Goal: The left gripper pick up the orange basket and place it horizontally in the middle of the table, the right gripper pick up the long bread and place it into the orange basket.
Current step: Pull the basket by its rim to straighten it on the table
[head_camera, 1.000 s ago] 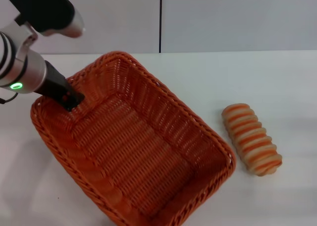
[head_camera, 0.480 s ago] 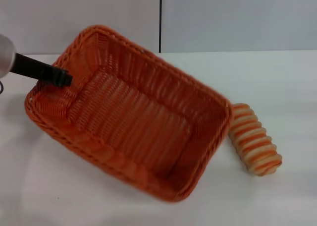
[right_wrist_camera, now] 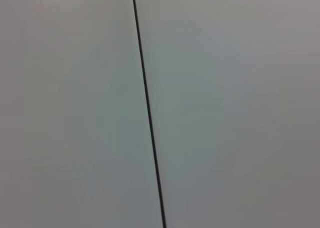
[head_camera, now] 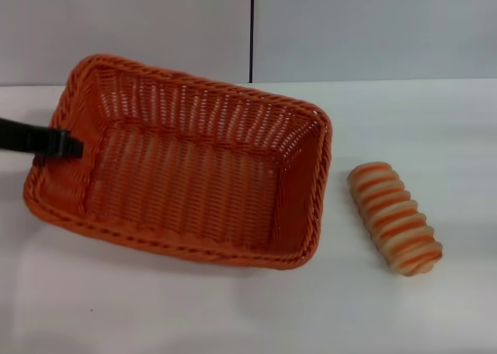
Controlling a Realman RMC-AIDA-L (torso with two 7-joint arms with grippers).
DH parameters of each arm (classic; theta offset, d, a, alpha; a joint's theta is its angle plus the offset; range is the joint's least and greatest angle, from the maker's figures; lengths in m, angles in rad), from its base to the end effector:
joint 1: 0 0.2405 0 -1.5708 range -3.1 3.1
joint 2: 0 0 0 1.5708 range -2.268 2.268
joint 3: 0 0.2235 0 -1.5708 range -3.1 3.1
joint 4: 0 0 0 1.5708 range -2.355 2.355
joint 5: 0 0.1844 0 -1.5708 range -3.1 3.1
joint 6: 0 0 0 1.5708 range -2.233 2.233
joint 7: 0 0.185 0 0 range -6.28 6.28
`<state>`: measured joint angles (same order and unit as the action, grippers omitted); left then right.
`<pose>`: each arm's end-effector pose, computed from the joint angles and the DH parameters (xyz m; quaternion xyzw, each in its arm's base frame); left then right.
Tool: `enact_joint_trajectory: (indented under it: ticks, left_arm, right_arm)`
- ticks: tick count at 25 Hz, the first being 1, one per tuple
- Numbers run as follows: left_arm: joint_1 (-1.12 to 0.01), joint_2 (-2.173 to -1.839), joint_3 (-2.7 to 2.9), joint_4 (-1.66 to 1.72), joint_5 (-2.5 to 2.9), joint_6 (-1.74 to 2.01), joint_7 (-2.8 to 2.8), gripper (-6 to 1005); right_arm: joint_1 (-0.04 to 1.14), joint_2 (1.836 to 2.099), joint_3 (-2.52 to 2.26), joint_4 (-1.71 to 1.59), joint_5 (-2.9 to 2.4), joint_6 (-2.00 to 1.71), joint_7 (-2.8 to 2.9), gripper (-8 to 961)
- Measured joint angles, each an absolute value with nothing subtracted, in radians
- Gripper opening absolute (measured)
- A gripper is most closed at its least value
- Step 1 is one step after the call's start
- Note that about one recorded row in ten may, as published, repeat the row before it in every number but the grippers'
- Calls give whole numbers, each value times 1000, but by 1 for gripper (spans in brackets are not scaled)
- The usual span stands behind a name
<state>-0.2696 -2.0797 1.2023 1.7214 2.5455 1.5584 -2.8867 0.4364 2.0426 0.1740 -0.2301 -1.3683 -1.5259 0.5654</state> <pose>-0.2200 0.3005 0.0522 -0.7888 -0.5328 0.0328 0.3047 0.3010 0.3218 0.1557 -0.5533 0.1663 0.4267 0.6958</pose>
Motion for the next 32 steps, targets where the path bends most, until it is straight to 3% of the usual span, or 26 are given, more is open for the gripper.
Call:
enact_joint_trajectory:
  ticks: [16, 24, 32]
  left_arm:
    - [-13, -2079, 1281, 1770, 2361, 1486, -2884, 167]
    - [40, -2071, 1307, 1768, 2298, 1446, -2881, 216]
    - [21, -2065, 1309, 1746, 2292, 1458, -2877, 265]
  right_arm:
    - [463, 2055, 173, -222, -1375, -1526, 563, 786]
    - [455, 2065, 173, -220, -1375, -1530, 562, 786]
    - [450, 2067, 158, -216, -1379, -1531, 562, 786]
